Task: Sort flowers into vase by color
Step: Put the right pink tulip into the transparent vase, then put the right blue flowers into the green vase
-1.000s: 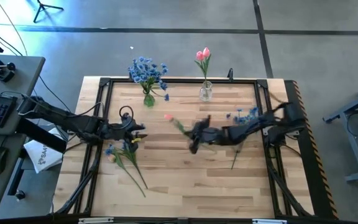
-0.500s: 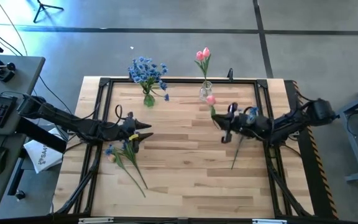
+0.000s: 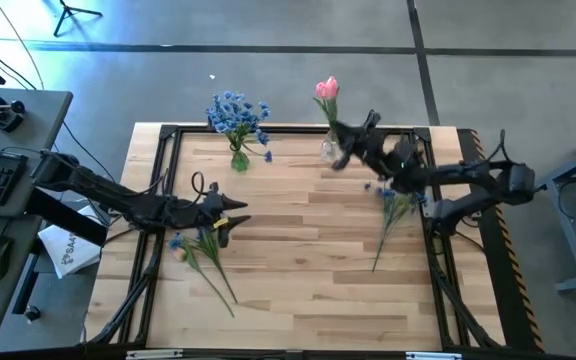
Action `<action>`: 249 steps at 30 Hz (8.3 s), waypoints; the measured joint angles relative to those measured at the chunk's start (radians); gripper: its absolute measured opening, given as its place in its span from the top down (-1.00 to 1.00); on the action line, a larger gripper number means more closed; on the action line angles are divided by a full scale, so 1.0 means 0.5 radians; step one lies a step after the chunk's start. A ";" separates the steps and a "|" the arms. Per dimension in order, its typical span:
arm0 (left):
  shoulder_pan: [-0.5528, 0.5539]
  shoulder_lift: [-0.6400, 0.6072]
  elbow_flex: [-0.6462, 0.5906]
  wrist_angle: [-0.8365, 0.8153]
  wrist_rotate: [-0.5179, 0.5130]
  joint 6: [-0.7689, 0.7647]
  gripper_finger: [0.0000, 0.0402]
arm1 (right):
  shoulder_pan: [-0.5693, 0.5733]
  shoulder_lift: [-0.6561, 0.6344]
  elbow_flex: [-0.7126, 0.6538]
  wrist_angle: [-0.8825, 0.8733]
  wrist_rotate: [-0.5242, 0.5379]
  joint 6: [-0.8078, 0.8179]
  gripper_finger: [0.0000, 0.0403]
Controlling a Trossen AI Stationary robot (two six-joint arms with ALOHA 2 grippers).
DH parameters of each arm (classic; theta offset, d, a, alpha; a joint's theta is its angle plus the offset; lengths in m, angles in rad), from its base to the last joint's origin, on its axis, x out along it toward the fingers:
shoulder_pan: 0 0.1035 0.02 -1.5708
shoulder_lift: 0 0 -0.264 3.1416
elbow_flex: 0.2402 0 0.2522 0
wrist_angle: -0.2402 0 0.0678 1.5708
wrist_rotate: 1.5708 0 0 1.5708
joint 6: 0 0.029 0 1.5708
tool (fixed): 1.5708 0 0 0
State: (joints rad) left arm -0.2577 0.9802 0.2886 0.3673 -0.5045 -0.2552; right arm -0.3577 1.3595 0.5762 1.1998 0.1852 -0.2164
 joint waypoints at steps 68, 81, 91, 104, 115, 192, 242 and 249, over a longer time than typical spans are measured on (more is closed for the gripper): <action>0.004 0.178 0.001 0.127 0.000 -0.045 0.17 | -0.464 0.006 0.173 -1.156 -0.214 0.231 0.01; 0.004 0.178 0.001 0.129 -0.012 -0.007 0.17 | 0.070 -0.825 0.173 -3.063 0.333 0.941 0.19; 0.004 0.177 0.002 0.236 -0.030 0.049 0.17 | 0.589 -0.614 0.173 -3.913 -0.029 2.209 0.40; 0.004 0.316 0.002 0.236 -0.031 0.046 0.17 | 1.015 -0.401 0.165 -3.995 -0.237 2.738 0.37; 0.004 0.652 0.002 0.420 -0.030 0.082 0.17 | 1.120 -0.403 0.164 -4.349 -0.312 3.313 0.02; 0.109 0.902 0.173 1.297 0.475 0.856 0.12 | 1.136 0.919 0.450 0.003 0.265 0.211 1.00; 0.014 0.435 0.500 0.156 0.148 0.774 1.00 | 1.386 0.275 0.460 -1.467 0.210 0.584 0.10; 0.041 0.105 0.500 -0.294 -0.416 0.719 1.00 | 1.420 0.428 0.165 -1.010 0.398 0.712 0.10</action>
State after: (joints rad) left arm -0.2374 1.0329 0.5385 0.2205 -0.7123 0.1042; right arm 0.3522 1.5733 0.6590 0.6946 0.3842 0.1393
